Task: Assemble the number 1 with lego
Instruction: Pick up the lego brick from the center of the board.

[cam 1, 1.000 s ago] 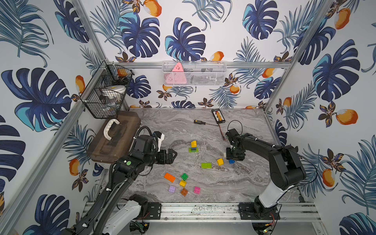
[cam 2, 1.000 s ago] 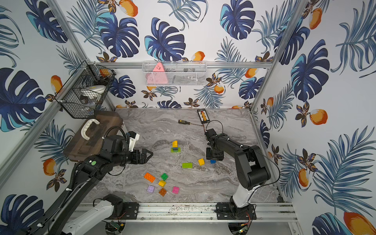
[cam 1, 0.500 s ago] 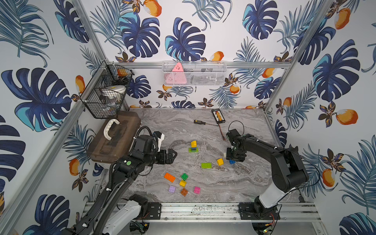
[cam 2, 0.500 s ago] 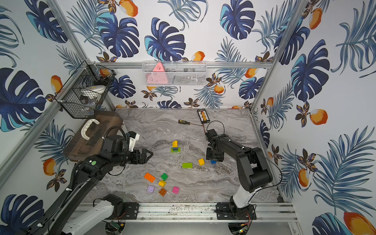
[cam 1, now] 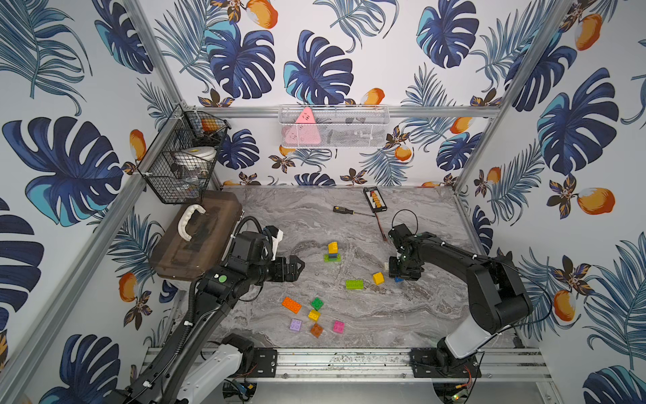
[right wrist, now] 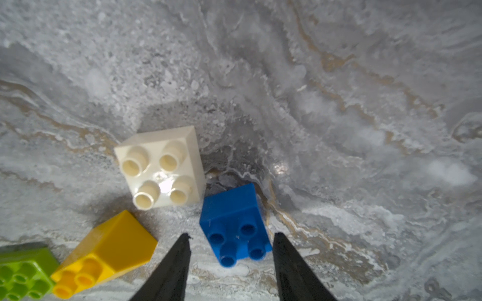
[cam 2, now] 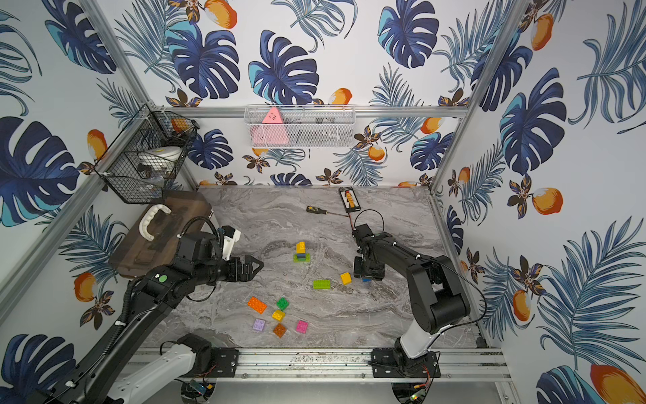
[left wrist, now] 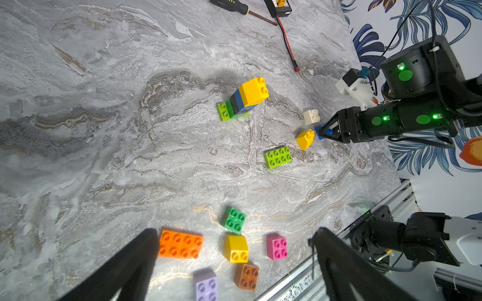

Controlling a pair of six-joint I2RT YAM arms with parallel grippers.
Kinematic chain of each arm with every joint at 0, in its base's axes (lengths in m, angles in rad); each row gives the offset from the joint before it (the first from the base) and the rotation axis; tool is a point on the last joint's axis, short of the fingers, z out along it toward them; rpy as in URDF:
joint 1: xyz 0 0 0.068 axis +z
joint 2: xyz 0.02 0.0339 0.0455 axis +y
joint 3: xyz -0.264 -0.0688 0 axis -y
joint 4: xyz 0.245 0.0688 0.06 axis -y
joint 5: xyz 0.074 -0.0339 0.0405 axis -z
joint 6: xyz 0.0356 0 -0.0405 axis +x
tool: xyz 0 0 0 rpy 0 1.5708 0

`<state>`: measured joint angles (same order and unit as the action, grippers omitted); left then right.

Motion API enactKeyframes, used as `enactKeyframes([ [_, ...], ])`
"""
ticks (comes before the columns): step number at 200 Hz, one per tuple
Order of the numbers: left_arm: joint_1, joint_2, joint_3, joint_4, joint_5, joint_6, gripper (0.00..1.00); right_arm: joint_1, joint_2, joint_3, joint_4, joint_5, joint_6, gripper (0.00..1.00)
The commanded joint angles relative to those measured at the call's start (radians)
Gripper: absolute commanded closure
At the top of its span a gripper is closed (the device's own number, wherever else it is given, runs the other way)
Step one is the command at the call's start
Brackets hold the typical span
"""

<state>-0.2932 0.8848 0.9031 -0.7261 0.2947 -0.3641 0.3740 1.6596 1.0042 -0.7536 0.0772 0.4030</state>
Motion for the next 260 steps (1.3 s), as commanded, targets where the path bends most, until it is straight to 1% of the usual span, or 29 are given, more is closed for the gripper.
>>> enactKeyframes([
  [1,0.002,0.0,0.005,0.004,0.003,0.01,0.01,0.004,-0.002,0.001,-0.023,0.022,0.009,0.47],
  [36,0.002,0.0,0.005,0.003,0.001,0.01,0.01,0.005,0.009,0.001,-0.021,0.034,0.032,0.53],
  [89,0.002,-0.005,0.005,0.001,-0.002,0.01,0.01,0.005,0.036,0.01,-0.012,0.043,0.08,0.54],
  [143,0.002,-0.01,0.006,0.001,-0.003,0.01,0.01,0.008,0.015,0.008,-0.018,0.033,0.163,0.63],
  [177,0.002,-0.014,0.005,0.001,-0.004,0.01,0.01,0.007,0.026,0.009,-0.026,0.03,0.186,0.65],
  [214,0.002,-0.017,0.005,0.001,-0.005,0.01,0.01,0.008,0.033,0.011,-0.03,0.039,0.172,0.61],
  [240,0.002,-0.017,0.005,0.001,-0.005,0.011,0.01,0.008,0.038,0.021,-0.036,0.043,0.151,0.54],
  [260,0.002,-0.017,0.005,0.001,-0.005,0.01,0.01,0.008,0.038,0.03,-0.036,0.047,0.134,0.52],
])
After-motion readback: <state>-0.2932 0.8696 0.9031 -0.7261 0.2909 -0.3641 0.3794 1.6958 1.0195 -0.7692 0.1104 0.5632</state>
